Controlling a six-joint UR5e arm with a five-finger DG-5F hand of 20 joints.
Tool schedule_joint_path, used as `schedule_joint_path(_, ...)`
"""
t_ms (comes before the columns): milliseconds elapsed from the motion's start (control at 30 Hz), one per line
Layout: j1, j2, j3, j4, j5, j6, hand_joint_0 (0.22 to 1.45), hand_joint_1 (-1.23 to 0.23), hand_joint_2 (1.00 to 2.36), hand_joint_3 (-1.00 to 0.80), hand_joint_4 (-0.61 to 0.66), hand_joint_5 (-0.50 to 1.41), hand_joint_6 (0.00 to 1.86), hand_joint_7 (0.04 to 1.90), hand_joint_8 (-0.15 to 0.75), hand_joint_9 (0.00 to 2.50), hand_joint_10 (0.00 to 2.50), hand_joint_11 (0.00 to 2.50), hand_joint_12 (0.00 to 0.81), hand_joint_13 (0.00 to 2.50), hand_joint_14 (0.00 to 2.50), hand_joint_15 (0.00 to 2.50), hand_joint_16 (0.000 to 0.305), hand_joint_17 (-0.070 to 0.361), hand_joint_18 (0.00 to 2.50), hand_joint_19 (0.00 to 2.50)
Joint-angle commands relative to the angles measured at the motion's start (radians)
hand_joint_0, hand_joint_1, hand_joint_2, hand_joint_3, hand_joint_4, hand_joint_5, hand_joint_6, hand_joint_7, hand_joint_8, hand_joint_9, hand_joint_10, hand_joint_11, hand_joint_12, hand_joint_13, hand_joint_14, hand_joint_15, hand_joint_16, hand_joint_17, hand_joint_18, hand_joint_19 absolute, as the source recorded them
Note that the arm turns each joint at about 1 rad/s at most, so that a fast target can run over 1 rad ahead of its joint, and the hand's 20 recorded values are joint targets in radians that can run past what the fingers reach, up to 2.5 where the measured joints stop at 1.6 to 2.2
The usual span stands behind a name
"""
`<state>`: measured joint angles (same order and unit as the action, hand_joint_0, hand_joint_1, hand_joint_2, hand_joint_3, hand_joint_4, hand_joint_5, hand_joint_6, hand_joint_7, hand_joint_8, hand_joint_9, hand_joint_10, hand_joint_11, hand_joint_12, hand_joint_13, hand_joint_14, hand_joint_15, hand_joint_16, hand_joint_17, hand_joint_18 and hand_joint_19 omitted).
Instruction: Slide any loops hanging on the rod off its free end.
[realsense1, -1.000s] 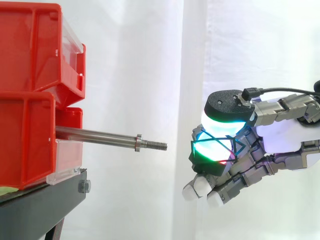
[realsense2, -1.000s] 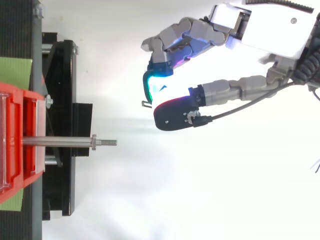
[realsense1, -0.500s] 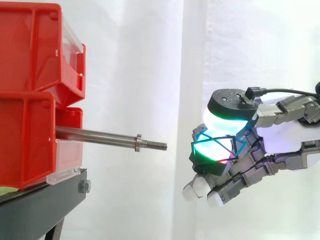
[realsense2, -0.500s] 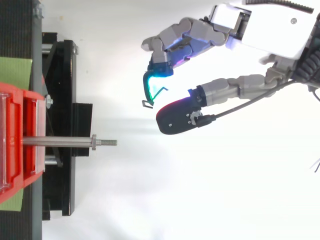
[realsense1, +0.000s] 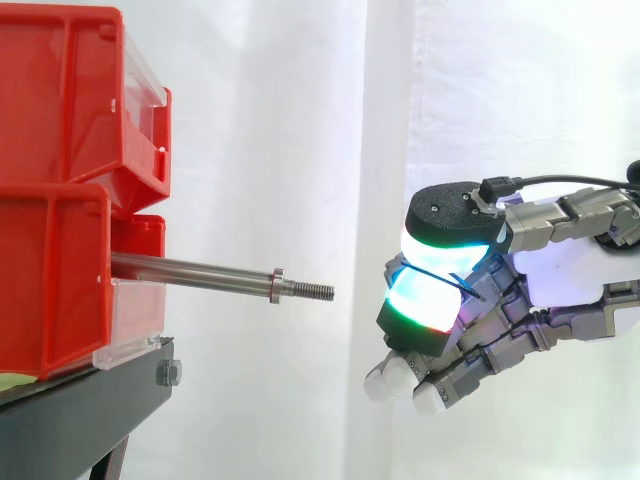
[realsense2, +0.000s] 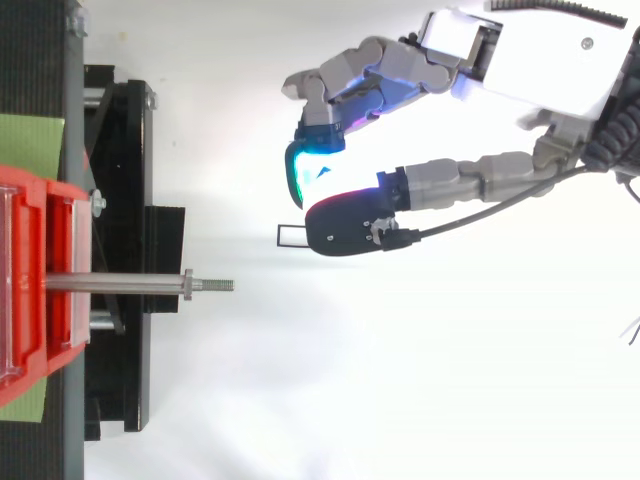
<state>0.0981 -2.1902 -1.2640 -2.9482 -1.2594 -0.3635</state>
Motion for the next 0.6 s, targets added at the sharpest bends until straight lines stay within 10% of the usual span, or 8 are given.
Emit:
schedule_joint_path(0,0.0,0.0,0.0,0.0,0.0,0.0,0.55,-0.76,1.02,0.0,0.12,-0.11,0.9,1.15,0.296,0.69,0.01,0.36,0.396,0.37,0.0,0.14,0.06,0.135,0.41,0.28)
schedule_joint_path(567,0.002,0.0,0.0,-0.008,0.0,0.002,0.55,-0.57,1.01,-0.3,0.16,-0.11,0.87,1.18,0.259,0.69,0.01,0.36,0.358,0.32,0.01,0.14,0.052,0.117,0.34,0.31)
